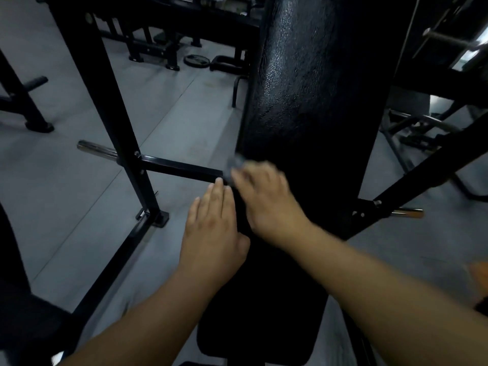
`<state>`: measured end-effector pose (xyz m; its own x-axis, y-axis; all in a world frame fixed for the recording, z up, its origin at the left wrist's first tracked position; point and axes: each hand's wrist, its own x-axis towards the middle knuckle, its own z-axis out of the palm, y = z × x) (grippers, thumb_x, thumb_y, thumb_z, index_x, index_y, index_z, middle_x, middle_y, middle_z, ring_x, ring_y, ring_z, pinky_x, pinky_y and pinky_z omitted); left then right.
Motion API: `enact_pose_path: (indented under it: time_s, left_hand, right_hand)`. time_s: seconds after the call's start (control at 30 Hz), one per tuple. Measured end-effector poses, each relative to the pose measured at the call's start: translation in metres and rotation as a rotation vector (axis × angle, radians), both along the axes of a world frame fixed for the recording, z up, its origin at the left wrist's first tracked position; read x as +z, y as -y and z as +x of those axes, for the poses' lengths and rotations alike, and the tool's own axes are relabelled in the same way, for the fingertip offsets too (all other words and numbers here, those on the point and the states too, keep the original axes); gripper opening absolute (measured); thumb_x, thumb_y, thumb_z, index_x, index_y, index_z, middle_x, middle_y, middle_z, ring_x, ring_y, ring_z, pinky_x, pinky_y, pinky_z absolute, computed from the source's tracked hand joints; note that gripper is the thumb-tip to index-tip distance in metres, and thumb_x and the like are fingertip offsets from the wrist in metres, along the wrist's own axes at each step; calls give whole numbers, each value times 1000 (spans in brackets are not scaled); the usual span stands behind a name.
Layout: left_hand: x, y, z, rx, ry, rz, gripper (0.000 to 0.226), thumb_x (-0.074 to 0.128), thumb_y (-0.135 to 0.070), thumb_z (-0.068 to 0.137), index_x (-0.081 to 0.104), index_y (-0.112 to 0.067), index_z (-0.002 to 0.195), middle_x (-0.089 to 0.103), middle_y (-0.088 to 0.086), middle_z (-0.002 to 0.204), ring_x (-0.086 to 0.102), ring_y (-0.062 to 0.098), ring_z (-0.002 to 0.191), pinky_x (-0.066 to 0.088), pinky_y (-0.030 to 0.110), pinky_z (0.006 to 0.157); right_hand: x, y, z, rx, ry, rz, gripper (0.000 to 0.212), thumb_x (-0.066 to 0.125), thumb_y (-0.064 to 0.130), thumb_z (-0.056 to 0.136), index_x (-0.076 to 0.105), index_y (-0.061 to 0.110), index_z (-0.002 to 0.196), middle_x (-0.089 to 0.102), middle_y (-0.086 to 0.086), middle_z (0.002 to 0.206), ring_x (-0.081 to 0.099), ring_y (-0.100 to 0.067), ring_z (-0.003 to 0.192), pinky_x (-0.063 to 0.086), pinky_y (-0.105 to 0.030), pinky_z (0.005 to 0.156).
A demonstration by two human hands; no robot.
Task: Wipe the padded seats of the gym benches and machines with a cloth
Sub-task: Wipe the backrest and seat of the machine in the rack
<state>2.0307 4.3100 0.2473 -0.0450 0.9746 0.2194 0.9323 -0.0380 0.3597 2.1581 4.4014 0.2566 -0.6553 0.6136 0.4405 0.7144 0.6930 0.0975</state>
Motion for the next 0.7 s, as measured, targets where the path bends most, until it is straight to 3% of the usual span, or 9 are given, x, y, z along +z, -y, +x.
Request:
enact_pose_path:
  time_s: [0.1,0.2,0.3,0.43,0.53,0.63,0.7]
  left_hand:
    - [-4,2,-6,13,-15,-16,87,50,-34,90,3,-6,158,-6,13,166,-4,24,153,-9,36,118]
    - [-11,4,-11,31,-25,-27,86,51,-33,88,9,-5,157,0,14,166,1,26,153,-6,37,119]
    - [-20,6,-13,25,-32,-46,86,52,-34,89,8,-5,157,0,14,166,1,25,153,-3,39,121]
    - [-26,13,-15,15,-40,-47,87,53,-34,89,8,-6,157,0,14,166,3,25,153,0,39,121]
    - [-30,17,-17,-30,-40,-40,89,56,-31,86,8,-12,158,3,12,166,6,26,153,3,41,122]
    - [-33,15,-14,-92,-53,-24,93,60,-29,83,7,-22,159,5,10,166,7,29,153,13,47,122]
    - [-35,13,-12,-124,-66,-15,95,64,-29,82,9,-24,159,4,10,166,8,29,153,17,48,120]
  right_hand:
    - [-25,32,45,133,165,-56,54,43,20,84,54,10,136,45,-9,134,46,-32,113,51,-45,88]
    - [2,0,36,-6,-44,45,46,50,12,85,62,7,129,58,-14,125,49,-37,102,54,-48,78]
    - [6,-5,1,-82,-236,70,42,62,0,81,67,13,121,63,-10,119,51,-36,94,52,-41,80]
    - [-47,55,32,135,82,-111,28,54,15,88,68,12,111,61,-9,123,53,-32,97,54,-42,75]
    - [-24,41,51,-61,-39,-79,19,55,13,87,68,9,100,56,-13,116,48,-33,103,54,-40,69]
    - [-9,27,24,-289,-246,-5,28,60,7,78,66,6,106,52,-16,118,42,-32,106,51,-36,68]
    - [-37,52,17,-191,-162,-56,54,66,9,71,59,3,124,50,-17,123,46,-35,106,55,-41,80]
